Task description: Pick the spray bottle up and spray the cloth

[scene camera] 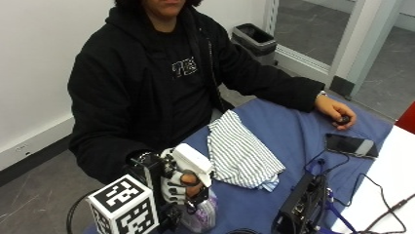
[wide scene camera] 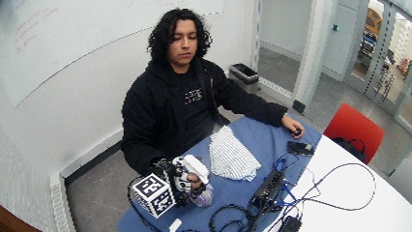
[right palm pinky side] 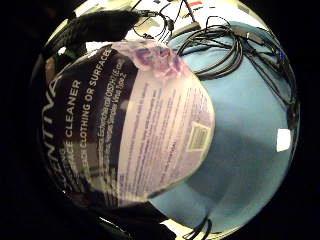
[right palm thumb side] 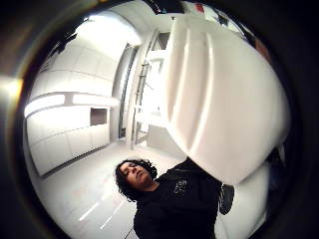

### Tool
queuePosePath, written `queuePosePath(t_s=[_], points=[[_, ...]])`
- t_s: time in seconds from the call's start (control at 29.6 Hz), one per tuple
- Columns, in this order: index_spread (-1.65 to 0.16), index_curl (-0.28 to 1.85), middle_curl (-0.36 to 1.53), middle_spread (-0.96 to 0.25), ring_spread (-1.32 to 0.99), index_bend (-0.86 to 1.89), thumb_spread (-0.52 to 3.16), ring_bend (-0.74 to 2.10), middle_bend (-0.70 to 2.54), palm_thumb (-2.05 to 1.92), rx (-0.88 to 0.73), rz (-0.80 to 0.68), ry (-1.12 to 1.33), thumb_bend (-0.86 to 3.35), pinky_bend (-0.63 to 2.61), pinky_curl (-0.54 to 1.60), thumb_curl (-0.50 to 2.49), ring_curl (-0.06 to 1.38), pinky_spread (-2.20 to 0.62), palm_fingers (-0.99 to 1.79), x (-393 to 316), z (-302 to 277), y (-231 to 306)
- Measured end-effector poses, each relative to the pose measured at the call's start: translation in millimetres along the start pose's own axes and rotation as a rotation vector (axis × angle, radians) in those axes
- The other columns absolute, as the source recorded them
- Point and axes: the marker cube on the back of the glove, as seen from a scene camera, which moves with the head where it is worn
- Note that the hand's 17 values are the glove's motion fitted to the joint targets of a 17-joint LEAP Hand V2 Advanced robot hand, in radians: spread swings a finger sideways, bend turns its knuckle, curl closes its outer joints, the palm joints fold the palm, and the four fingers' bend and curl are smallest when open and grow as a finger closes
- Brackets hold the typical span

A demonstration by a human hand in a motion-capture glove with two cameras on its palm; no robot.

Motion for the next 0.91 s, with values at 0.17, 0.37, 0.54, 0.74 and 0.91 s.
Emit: queuePosePath(t_s=[0.17,0.37,0.54,0.74,0.91], points=[[-0.25,0.32,0.42,-0.11,-0.17,0.16,0.84,0.52,0.36,0.99,0.198,0.014,0.065,0.05,0.26,0.34,0.49,0.4,-0.08,1.22,1,0,-7],[-0.27,0.38,0.47,-0.18,-0.22,0.22,0.64,0.58,0.44,1.0,0.283,0.015,0.097,0.01,0.29,0.38,0.55,0.44,-0.21,1.35,5,-2,-10],[-0.28,0.41,0.49,-0.21,-0.23,0.24,0.52,0.61,0.47,1.01,0.279,0.006,0.098,-0.01,0.34,0.4,0.59,0.47,-0.25,1.35,5,-3,-12],[-0.28,0.45,0.51,-0.22,-0.24,0.25,0.44,0.64,0.49,1.01,0.283,-0.023,0.107,-0.02,0.37,0.42,0.63,0.48,-0.28,1.34,7,-4,-10],[-0.28,0.47,0.52,-0.23,-0.24,0.25,0.39,0.66,0.51,1.01,0.281,-0.041,0.102,-0.02,0.4,0.44,0.66,0.49,-0.29,1.34,7,-3,-9]])
